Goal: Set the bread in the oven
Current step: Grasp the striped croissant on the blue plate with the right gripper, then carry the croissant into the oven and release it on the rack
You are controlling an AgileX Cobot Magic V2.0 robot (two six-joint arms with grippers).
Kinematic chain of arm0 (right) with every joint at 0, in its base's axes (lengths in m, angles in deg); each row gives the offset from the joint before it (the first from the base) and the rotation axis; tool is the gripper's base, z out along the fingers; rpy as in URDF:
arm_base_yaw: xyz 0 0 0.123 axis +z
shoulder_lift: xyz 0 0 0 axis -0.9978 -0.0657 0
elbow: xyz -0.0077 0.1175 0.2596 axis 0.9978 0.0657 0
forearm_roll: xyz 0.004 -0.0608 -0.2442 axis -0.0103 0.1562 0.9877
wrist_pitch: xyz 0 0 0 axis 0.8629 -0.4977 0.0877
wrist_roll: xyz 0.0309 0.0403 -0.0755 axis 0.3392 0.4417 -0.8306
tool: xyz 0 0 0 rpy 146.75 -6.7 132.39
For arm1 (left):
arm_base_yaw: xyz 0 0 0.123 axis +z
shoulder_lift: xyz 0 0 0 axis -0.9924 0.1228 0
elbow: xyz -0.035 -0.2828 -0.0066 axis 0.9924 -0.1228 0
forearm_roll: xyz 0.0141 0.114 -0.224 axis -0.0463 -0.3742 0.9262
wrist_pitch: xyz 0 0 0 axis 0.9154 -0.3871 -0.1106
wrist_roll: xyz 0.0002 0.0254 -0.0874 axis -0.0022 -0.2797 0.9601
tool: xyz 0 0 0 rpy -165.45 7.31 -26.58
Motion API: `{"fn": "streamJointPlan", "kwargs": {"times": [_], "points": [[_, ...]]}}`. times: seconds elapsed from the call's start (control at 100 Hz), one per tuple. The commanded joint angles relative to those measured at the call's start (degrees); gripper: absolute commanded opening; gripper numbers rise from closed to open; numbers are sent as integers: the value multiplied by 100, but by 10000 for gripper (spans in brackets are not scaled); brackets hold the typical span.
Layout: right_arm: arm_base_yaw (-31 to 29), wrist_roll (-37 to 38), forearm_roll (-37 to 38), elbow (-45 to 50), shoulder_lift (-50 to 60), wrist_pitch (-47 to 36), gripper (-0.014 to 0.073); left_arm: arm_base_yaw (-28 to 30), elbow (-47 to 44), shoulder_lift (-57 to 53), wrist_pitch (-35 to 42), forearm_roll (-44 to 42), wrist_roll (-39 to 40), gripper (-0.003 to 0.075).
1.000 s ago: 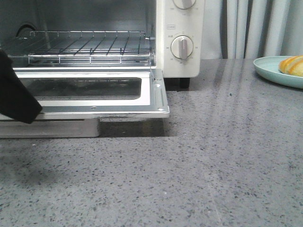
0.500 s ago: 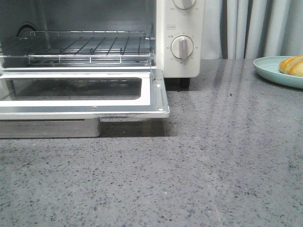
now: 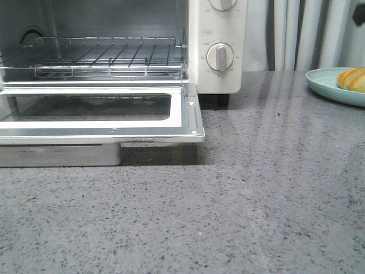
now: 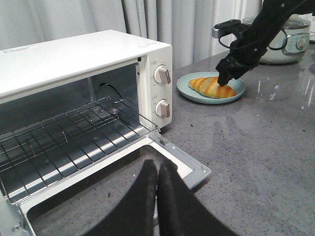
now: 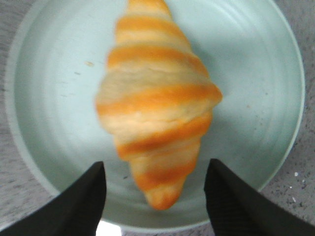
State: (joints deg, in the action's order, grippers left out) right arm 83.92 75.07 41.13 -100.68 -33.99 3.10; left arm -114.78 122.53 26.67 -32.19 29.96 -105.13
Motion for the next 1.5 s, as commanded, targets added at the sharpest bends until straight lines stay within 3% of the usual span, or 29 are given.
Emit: {"fn": "streamJointPlan", "kwargs": {"times": [0.0, 0.12, 0.17, 0.22, 0.28, 0.31, 0.45, 0.58, 0.76, 0.95, 1.05, 1.19, 1.31, 1.49], "points": [[-105, 29, 101, -213, -32, -234, 390, 6, 153, 57, 271, 49, 16, -22], [-126, 58, 101, -213, -341, -123, 382, 6, 93, 57, 269, 49, 16, -22], [-126, 72, 101, -213, -404, -101, 329, 6, 93, 57, 269, 49, 16, -22], [-126, 72, 89, -213, -402, -78, 213, 6, 93, 57, 281, 49, 16, -22], [-126, 72, 75, -223, -378, -78, -20, 6, 93, 57, 305, 49, 16, -22], [-126, 72, 75, -216, -348, -95, -77, 6, 93, 57, 305, 49, 16, -22], [-126, 72, 39, -227, -39, -470, -69, 6, 93, 57, 305, 49, 16, -22], [-18, 72, -100, -227, 733, -1633, -66, 6, 93, 57, 305, 49, 16, -22], [685, 72, -100, -696, 1892, -2743, -66, 6, 93, 57, 464, 49, 16, -22], [2563, -489, -100, -1528, 2224, -2529, -66, 6, 93, 57, 1030, 49, 16, -22], [3841, -778, -89, -1599, 2149, -2426, -66, 6, 93, 57, 1298, 49, 16, -22], [5130, -788, 119, -1599, 1641, -1976, -66, 6, 93, 57, 1402, 49, 16, -22], [5489, -752, 126, -1599, 978, -1704, -66, 6, 93, 57, 1380, 49, 16, -22], [5379, -252, 96, -1599, 136, -1692, -66, 6, 93, 57, 1343, 229, 16, -22]]}}
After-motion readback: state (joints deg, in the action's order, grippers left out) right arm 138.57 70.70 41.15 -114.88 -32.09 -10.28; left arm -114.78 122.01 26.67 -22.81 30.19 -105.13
